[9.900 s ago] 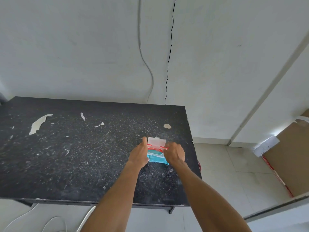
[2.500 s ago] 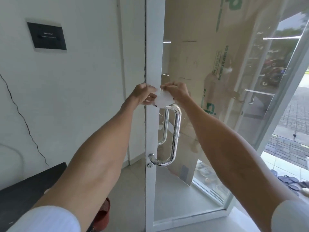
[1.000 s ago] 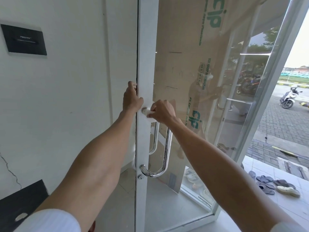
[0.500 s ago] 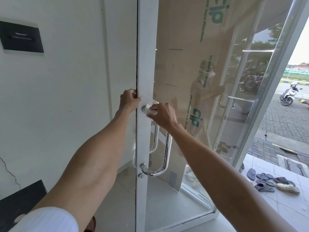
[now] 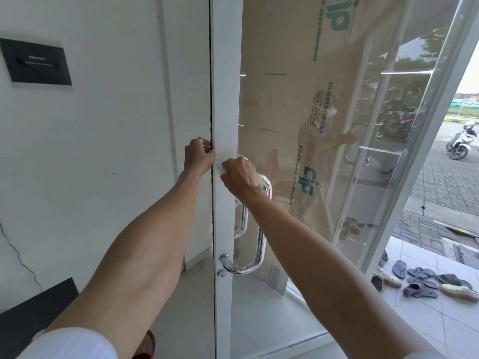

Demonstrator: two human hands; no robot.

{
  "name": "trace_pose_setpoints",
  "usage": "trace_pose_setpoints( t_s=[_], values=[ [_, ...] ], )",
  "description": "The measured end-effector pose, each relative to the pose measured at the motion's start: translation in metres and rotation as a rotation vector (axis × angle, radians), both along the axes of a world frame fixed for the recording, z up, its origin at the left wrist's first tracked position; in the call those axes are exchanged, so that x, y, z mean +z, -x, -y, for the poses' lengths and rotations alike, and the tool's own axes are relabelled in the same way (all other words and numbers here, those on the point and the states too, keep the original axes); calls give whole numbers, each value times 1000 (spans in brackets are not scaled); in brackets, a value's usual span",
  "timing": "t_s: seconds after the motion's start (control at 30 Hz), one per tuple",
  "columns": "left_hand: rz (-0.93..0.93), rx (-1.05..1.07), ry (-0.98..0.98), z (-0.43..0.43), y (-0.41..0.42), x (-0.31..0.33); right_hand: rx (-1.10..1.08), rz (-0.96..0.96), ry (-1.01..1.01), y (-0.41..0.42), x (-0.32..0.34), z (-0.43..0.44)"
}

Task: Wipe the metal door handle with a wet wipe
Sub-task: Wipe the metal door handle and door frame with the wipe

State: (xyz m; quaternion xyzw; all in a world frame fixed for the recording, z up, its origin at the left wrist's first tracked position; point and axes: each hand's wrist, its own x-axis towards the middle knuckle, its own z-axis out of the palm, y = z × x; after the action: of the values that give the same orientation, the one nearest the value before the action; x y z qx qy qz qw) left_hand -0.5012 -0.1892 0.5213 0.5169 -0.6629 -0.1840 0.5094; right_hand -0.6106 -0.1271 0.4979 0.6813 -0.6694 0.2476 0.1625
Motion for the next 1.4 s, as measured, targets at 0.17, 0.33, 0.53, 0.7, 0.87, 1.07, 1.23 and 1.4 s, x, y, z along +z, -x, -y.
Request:
trace_pose_setpoints(
  t_s=[0.17, 0.33, 0.53, 0.7, 0.87, 1.07, 1.23, 1.4],
  values=[
    [20, -7, -22, -1, -1, 4, 48, -162, 92, 18, -13, -9],
    [21, 4, -1, -5, 1, 2, 95, -230, 158, 26, -16, -16],
    [39, 34, -27, -7, 4, 4, 66, -252, 78, 3, -9, -7],
    [53, 58, -44, -6, 7, 7, 58, -321, 87, 5, -13, -2],
    [69, 81, -59, -4, 9, 11, 72, -346, 141, 22, -18, -6],
    [72, 122, -59, -9, 14, 13, 78, -283, 145, 27, -19, -16],
    [65, 133, -67, -16, 17, 12, 50, -256, 92, 19, -11, -14],
    [49, 123, -112, -20, 17, 17, 59, -259, 66, 12, -2, -7]
  ],
)
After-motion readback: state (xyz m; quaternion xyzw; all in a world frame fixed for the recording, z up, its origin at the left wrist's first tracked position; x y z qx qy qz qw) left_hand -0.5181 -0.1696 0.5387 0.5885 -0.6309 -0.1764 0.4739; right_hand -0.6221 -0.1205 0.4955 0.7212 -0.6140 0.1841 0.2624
